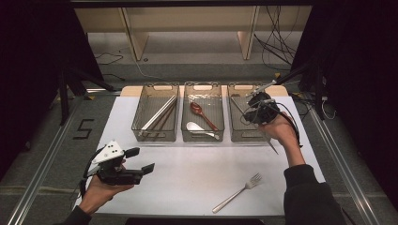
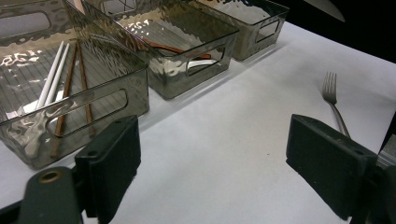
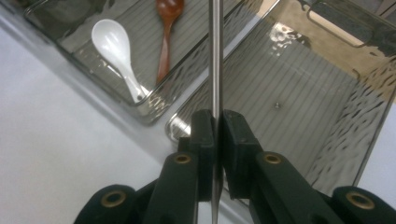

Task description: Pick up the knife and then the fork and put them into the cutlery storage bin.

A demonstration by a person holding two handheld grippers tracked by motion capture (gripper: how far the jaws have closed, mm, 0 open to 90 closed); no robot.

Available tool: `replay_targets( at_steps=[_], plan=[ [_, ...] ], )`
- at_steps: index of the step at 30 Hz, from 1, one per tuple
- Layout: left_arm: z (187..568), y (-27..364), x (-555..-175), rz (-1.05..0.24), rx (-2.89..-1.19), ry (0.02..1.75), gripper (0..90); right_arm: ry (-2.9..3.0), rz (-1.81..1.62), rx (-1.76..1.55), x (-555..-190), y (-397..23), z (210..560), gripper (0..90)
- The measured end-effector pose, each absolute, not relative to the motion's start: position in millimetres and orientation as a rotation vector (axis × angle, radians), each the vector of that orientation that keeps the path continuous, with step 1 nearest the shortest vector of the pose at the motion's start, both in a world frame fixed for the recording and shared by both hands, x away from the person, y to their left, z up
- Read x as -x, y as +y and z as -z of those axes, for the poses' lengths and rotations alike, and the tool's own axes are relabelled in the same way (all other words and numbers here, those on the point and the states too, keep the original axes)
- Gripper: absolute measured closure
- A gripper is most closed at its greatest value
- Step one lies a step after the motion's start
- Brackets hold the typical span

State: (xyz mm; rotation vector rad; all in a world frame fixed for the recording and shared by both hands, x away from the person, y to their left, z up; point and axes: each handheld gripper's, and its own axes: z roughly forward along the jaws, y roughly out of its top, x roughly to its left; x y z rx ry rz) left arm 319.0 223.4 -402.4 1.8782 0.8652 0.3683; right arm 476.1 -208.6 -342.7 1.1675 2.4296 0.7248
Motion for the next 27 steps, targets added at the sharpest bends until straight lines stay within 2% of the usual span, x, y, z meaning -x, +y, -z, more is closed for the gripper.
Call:
replay_targets(
  at_steps=[27],
  plan=[
    [401, 223, -319, -0.348, -1.858, 0.86, 17.1, 2.346, -0.72, -1.298, -537, -205, 329, 84.2]
  ],
)
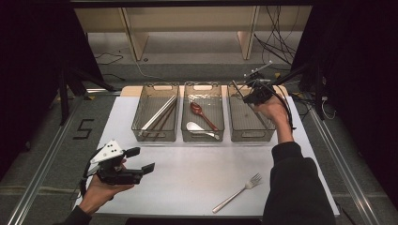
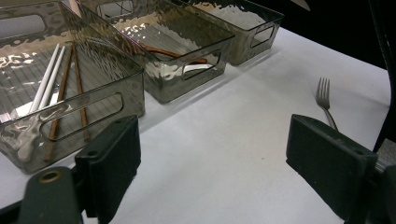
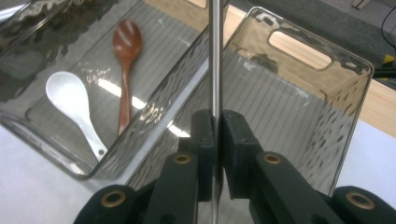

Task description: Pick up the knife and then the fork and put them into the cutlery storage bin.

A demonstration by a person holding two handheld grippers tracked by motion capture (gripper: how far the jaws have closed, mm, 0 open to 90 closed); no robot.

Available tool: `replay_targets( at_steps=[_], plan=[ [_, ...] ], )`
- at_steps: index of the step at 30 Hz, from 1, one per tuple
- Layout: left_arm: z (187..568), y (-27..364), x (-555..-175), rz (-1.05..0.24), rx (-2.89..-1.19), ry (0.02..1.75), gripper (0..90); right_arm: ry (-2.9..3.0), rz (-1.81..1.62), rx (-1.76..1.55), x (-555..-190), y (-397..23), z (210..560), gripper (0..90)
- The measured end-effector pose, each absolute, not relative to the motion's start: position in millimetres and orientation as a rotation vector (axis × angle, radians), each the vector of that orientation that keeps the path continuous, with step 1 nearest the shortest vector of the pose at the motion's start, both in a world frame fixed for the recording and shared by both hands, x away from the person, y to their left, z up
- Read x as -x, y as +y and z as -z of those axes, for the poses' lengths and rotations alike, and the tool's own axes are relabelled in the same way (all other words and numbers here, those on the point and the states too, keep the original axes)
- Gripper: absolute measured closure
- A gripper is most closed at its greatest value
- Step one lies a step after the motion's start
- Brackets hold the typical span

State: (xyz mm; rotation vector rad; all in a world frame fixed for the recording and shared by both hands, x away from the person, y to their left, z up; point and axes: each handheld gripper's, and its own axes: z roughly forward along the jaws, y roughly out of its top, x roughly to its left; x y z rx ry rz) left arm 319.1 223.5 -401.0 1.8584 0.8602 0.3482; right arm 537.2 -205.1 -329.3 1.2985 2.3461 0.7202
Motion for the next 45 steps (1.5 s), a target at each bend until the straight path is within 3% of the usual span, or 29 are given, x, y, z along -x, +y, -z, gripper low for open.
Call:
replay_targets(
  at_steps=[45],
  plan=[
    [400, 221, -318, -0.345, -1.847, 0.843, 17.2, 2.217, -0.652, -1.45, -578, -209, 343, 81.5]
  ],
)
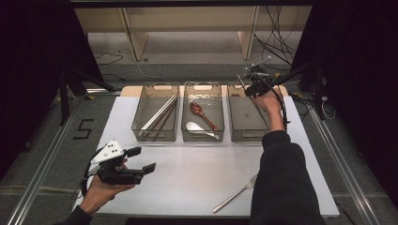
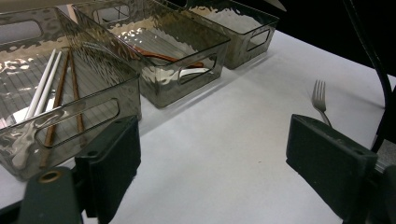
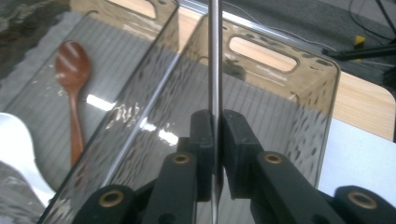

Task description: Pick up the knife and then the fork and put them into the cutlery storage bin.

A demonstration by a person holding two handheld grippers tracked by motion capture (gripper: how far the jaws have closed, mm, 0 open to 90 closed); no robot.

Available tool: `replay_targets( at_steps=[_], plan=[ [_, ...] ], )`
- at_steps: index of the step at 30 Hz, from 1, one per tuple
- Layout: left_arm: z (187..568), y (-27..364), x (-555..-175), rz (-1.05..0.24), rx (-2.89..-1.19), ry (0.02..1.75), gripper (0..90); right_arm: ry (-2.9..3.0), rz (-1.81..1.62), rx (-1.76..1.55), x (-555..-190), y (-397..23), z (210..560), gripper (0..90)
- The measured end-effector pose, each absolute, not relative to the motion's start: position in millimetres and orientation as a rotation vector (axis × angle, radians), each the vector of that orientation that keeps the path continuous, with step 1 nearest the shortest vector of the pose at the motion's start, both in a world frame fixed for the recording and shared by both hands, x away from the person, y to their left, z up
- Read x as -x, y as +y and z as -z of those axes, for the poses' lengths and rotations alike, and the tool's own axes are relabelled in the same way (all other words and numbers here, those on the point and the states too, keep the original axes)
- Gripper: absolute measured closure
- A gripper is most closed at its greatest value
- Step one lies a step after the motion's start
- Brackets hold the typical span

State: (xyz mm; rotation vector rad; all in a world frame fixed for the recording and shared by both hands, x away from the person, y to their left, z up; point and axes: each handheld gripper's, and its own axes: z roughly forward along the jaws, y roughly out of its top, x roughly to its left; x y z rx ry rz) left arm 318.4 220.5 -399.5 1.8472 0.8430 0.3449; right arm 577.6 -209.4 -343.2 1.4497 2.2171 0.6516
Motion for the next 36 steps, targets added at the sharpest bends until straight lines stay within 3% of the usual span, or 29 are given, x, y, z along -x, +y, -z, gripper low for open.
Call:
replay_targets(
  at_steps=[3, 16, 25, 36],
  plan=[
    [399, 221, -318, -0.349, -1.854, 0.837, 17.2, 2.184, -0.721, -1.468, -579, -211, 341, 70.5],
    [400, 221, -318, -0.351, -1.853, 0.847, 16.9, 2.241, -0.76, -1.379, -556, -213, 329, 46.8],
    [401, 221, -318, -0.351, -1.854, 0.851, 16.9, 2.377, -0.842, -1.197, -511, -205, 324, 36.7],
    [401, 222, -318, -0.353, -1.855, 0.856, 16.9, 2.554, -0.876, -0.957, -438, -192, 337, 32.9]
  ],
)
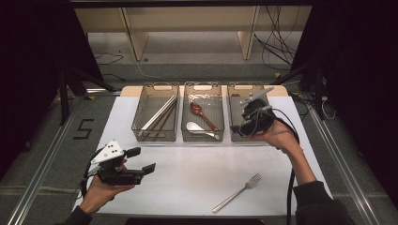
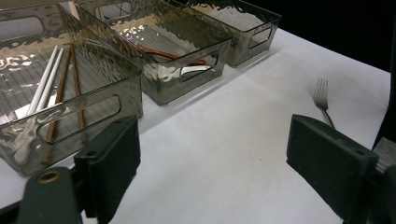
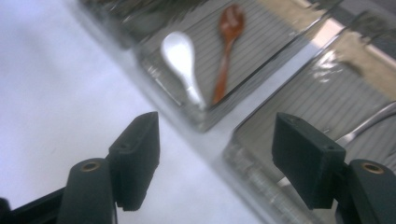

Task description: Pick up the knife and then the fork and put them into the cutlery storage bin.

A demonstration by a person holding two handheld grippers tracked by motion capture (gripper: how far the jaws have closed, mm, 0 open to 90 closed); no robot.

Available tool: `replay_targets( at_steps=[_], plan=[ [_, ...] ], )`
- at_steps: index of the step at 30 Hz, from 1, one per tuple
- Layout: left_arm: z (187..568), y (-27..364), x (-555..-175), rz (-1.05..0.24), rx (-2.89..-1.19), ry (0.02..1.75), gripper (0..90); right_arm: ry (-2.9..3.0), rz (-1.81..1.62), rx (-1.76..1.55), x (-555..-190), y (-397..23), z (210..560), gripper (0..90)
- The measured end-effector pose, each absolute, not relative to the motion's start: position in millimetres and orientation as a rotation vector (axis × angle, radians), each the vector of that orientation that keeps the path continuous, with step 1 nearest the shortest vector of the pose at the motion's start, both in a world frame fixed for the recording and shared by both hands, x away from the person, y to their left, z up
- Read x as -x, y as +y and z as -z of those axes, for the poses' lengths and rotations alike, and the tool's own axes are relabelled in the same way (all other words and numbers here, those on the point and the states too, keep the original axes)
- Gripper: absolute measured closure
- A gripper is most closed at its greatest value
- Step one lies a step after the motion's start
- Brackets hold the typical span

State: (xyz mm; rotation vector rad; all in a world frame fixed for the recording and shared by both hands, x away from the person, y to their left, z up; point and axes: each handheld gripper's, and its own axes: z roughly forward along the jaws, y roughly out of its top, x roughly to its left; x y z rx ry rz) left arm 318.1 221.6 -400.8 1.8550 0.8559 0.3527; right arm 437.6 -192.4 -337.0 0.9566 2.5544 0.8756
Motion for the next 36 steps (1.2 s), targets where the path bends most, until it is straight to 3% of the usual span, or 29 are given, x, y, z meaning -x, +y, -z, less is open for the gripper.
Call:
replay_targets(
  at_steps=[16, 36],
  plan=[
    [401, 221, -319, -0.35, -1.852, 0.857, 16.4, 2.734, -0.846, -0.825, -365, -190, 383, 26.9],
    [401, 221, -318, -0.358, -1.853, 0.849, 16.1, 2.875, -0.704, -0.755, -344, -177, 417, 26.4]
  ],
)
